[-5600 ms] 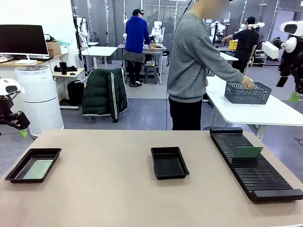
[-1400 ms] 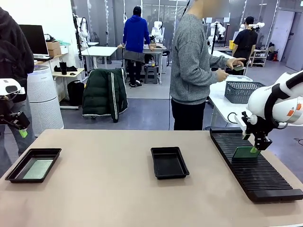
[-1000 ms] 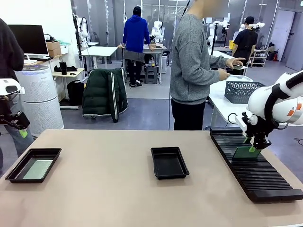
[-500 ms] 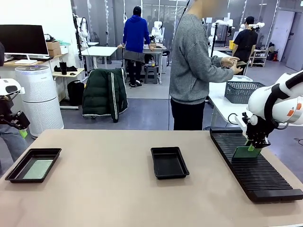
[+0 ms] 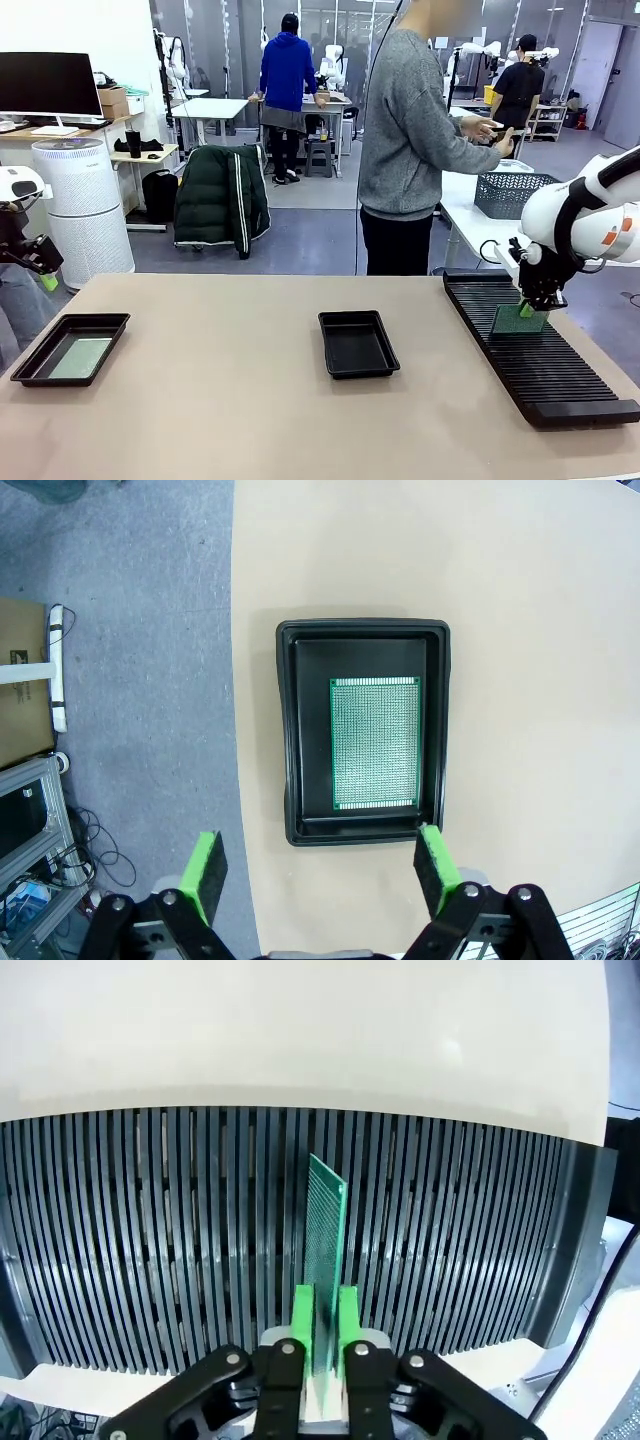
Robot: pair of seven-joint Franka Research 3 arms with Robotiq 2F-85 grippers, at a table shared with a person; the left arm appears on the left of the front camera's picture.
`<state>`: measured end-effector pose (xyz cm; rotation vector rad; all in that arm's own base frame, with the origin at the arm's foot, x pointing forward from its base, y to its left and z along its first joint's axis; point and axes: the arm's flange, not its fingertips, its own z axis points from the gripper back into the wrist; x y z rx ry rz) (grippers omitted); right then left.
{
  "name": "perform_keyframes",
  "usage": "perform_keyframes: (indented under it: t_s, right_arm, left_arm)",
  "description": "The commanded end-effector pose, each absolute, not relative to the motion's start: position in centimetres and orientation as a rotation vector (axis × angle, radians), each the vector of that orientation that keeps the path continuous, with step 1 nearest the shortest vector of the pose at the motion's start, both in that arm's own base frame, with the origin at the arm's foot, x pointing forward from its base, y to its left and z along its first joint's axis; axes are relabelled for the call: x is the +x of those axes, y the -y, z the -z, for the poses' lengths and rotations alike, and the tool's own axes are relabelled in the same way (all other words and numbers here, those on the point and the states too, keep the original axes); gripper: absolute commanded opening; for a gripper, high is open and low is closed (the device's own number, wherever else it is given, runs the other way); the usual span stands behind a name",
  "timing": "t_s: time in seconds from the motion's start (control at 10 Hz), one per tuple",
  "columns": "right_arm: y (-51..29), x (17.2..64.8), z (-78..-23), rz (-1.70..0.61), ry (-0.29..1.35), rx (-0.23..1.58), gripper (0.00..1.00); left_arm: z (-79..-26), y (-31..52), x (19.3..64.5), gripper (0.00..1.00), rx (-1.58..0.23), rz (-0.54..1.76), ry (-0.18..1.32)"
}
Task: Inspect and transfer BCBs to ESD trays.
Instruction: Pick up the Blank PCB from the PCB Rack and place it in the right ESD tray.
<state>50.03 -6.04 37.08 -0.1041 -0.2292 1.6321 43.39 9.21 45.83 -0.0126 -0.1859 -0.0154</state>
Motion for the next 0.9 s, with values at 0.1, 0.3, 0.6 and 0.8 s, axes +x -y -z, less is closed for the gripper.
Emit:
perform_keyframes:
  t_s: [0.1, 0.3, 0.6, 0.8]
  right_arm:
    - [6.35, 50.58, -37.56, -1.625, 0.228, -0.077, 0.0]
    - [6.11, 50.04, -37.21, -1.631, 0.221, -0.088, 0.0]
    - [6.11, 50.04, -37.21, -1.631, 0.221, -0.088, 0.0]
    - [6.11, 50.04, -37.21, -1.631, 0.221, -0.088, 0.0]
  left_arm:
    - [-45.45, -9.33, 43.31, 1.0, -0.009, 0.013, 0.198]
    - [-45.45, -9.33, 43.31, 1.0, -0.009, 0.013, 0.198]
    - [-45.45, -9.33, 43.31, 1.0, -0.009, 0.013, 0.198]
    - [-45.45, -9.33, 43.31, 1.0, -0.009, 0.013, 0.198]
